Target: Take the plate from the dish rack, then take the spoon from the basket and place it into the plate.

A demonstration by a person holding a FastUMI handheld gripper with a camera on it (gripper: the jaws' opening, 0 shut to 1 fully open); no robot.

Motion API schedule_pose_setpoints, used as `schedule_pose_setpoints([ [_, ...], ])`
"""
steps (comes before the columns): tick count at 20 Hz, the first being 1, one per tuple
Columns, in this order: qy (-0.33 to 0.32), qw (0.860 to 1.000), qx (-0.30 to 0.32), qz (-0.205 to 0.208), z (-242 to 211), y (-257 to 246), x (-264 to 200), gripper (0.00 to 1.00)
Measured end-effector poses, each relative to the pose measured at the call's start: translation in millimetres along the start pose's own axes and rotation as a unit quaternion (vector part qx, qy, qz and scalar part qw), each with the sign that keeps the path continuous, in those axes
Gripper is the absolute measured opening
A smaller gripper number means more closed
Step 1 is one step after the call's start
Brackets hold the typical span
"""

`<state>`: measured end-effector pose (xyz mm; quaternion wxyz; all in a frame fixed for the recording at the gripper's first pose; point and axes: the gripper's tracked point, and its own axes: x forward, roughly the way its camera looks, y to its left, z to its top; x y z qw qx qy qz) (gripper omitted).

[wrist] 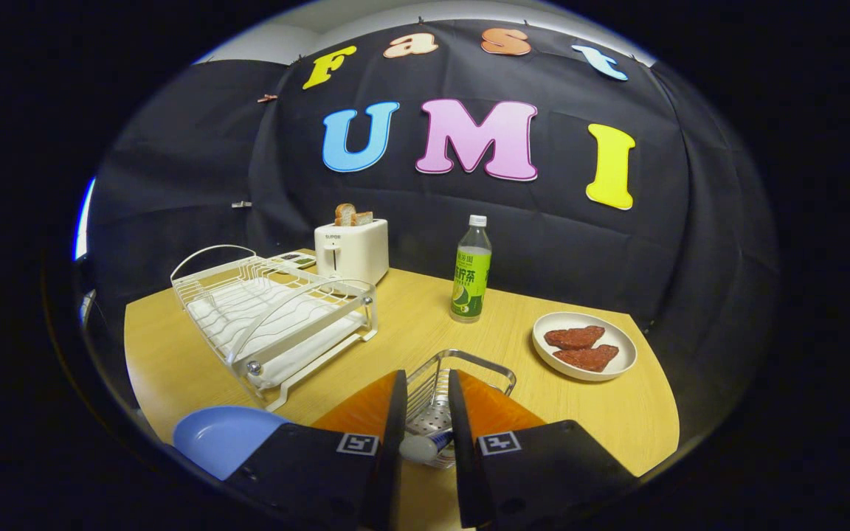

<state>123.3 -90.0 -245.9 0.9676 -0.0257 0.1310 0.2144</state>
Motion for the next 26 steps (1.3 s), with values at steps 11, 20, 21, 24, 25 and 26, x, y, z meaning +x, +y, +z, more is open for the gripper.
schedule_pose_setpoints([
  [11, 0.047, 0.999, 0.021, -0.005, 16.0, -8.3, 3.0, 0.18],
  [20, 0.025, 0.999, 0.024, 0.021, 73.6, -5.0, -34.4, 0.18],
  [21, 0.018, 0.999, 0.023, 0.034, 82.6, 0.9, -41.0, 0.18],
  [24, -0.003, 0.998, 0.012, 0.069, 105.4, 20.7, -59.4, 0.17],
  [25, -0.008, 0.997, 0.009, 0.081, 110.3, 28.4, -65.6, 0.17],
  [26, -0.01, 0.996, 0.007, 0.094, 111.8, 38.2, -69.6, 0.17],
])
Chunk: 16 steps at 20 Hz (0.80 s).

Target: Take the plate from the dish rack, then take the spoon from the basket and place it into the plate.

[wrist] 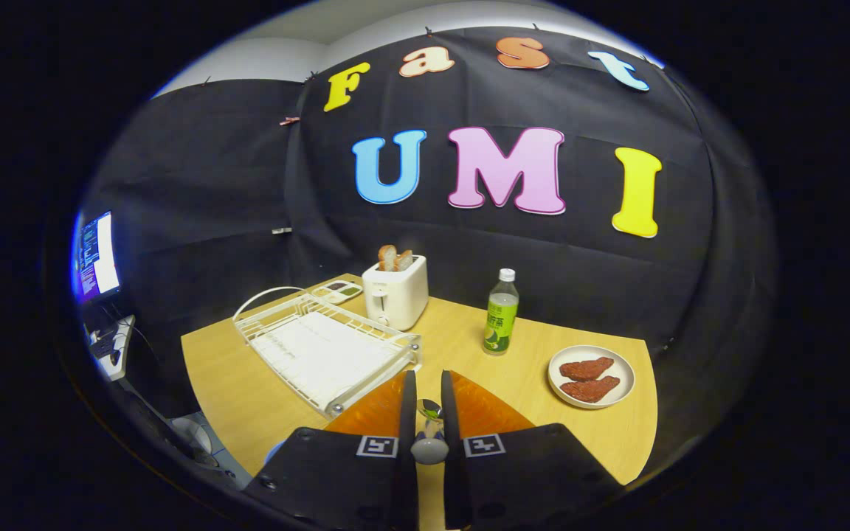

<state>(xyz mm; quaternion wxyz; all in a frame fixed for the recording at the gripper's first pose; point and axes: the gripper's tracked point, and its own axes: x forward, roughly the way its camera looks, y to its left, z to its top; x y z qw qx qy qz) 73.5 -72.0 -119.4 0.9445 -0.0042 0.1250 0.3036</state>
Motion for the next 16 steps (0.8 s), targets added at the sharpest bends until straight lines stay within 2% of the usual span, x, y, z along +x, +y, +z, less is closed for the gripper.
schedule_pose_setpoints([
  [4, 0.009, 0.998, -0.027, 0.056, -15.1, 41.8, -7.2, 0.17],
  [11, 0.057, 0.983, -0.072, 0.158, -87.9, 112.3, 0.5, 0.17],
  [16, 0.101, 0.974, -0.103, 0.173, -137.6, 122.6, 13.9, 0.18],
])
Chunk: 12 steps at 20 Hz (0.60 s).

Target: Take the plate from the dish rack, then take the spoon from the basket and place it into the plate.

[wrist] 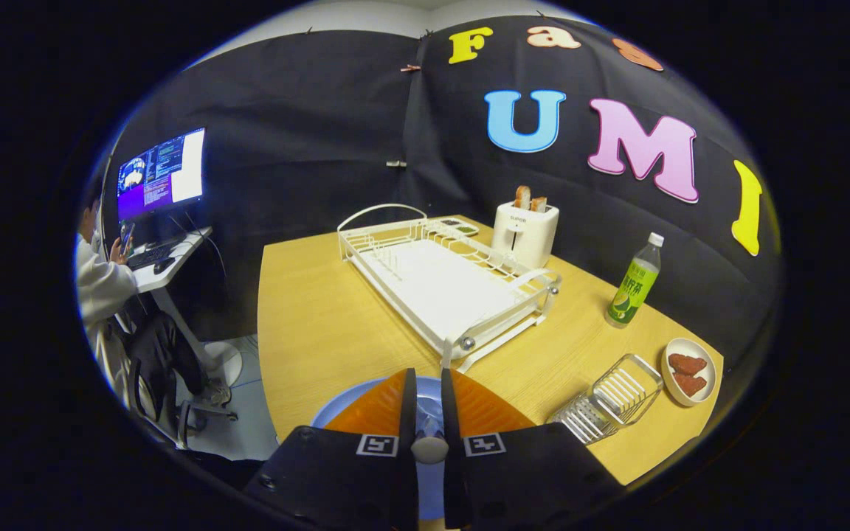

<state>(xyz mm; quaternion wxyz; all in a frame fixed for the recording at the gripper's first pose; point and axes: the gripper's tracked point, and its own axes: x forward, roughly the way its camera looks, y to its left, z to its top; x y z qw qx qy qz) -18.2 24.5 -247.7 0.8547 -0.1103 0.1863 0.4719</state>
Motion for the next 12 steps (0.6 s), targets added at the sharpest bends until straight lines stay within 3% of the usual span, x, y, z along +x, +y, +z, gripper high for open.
schedule_pose_setpoints([
  [6, 0.011, 1.0, -0.001, 0.006, -14.8, 4.7, -10.4, 0.18],
  [12, 0.034, 0.999, 0.037, 0.005, -26.6, 1.2, -11.2, 0.2],
])
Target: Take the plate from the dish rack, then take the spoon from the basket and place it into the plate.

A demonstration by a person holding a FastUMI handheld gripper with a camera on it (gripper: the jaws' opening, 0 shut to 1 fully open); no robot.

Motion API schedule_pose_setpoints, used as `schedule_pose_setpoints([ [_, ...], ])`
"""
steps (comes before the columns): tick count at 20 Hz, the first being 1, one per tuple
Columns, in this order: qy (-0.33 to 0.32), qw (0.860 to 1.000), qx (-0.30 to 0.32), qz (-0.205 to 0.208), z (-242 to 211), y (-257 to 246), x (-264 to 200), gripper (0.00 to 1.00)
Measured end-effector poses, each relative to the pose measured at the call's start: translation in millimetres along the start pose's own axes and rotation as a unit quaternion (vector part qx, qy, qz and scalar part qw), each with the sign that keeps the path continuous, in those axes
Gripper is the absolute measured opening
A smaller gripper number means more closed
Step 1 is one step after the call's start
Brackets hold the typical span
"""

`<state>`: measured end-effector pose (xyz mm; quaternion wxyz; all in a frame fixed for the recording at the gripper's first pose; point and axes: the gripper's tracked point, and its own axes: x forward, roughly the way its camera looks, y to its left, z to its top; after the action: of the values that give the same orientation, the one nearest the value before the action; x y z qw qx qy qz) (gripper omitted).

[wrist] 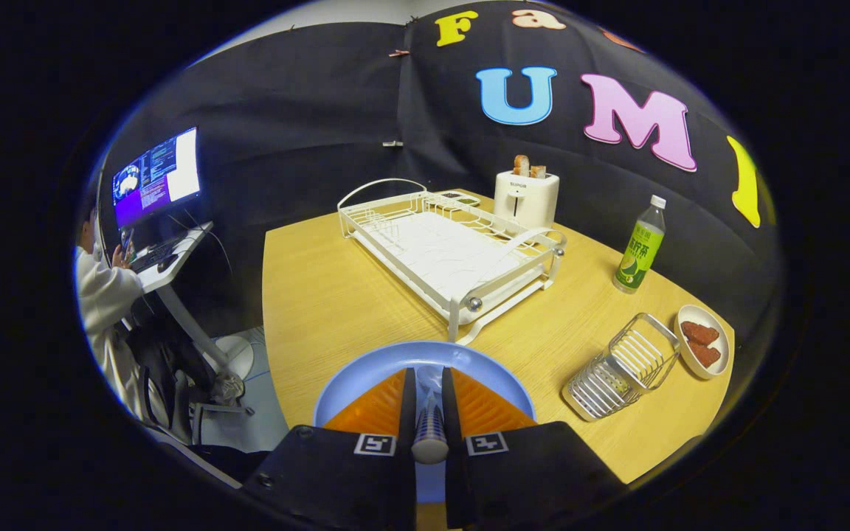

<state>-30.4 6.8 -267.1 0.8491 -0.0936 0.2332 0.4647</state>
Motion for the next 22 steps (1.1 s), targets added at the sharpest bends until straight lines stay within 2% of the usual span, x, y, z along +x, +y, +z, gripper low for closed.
schedule_pose_setpoints([
  [2, 0.004, 1.0, 0.021, -0.004, 0.9, -4.8, -1.2, 0.22],
  [4, -0.001, 0.999, 0.043, -0.011, 9.5, -9.9, -6.1, 0.32],
  [8, -0.046, 0.995, 0.082, -0.03, 47.8, -25.6, -25.5, 0.99],
  [12, -0.119, 0.987, 0.074, -0.078, 105.2, -51.2, -65.2, 0.99],
  [15, -0.174, 0.975, 0.072, -0.118, 149.1, -73.0, -98.3, 0.99],
  [19, -0.219, 0.954, 0.085, -0.184, 185.4, -106.3, -146.4, 0.98],
  [22, -0.242, 0.933, 0.099, -0.247, 203.3, -130.9, -185.8, 0.98],
])
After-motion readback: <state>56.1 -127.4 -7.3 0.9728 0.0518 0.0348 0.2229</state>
